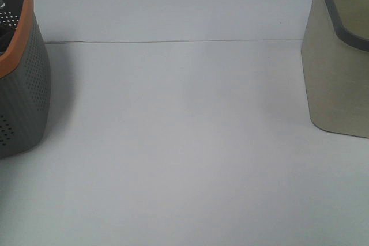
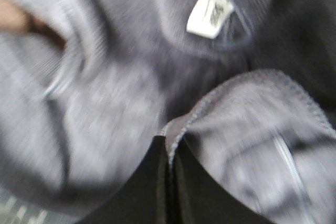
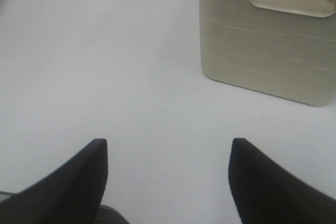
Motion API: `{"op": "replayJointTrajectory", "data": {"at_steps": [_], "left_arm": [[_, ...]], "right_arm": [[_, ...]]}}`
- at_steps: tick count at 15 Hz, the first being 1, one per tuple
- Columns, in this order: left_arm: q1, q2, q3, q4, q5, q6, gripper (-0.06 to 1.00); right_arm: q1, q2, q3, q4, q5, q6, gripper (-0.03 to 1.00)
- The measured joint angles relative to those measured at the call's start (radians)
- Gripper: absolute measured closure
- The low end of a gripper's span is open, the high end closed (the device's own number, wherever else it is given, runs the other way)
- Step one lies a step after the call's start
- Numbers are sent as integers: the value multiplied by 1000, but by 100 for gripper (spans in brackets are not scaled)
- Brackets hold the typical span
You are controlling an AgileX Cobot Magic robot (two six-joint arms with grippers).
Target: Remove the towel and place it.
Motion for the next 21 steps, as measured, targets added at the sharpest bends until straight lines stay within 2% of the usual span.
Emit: {"op": "replayJointTrajectory", "data": {"at_steps": [6, 8, 10, 13, 15, 16, 18, 19, 21], "left_arm": [[0, -358, 0, -163, 204, -1, 94], [0, -444, 0, -182, 293, 8, 94], [0, -521, 0, -199, 330, 35, 94], [0, -572, -72, -281, 388, 60, 94], [0, -574, -159, -359, 417, 64, 94], [0, -574, -236, -452, 420, 64, 94], [0, -575, -298, -554, 422, 65, 94], [0, -575, -313, -580, 423, 69, 94], [0, -575, -362, -672, 424, 100, 94]], "right_arm": [[0, 0, 0, 0, 0, 0, 31], [0, 0, 0, 0, 0, 0, 31], [0, 0, 0, 0, 0, 0, 31], [0, 0, 0, 0, 0, 0, 31], [0, 0, 0, 0, 0, 0, 31], [0, 0, 0, 0, 0, 0, 31], [0, 0, 0, 0, 0, 0, 31], [0, 0, 0, 2, 0, 0, 31], [0, 0, -3, 45, -19, -1, 31]]}}
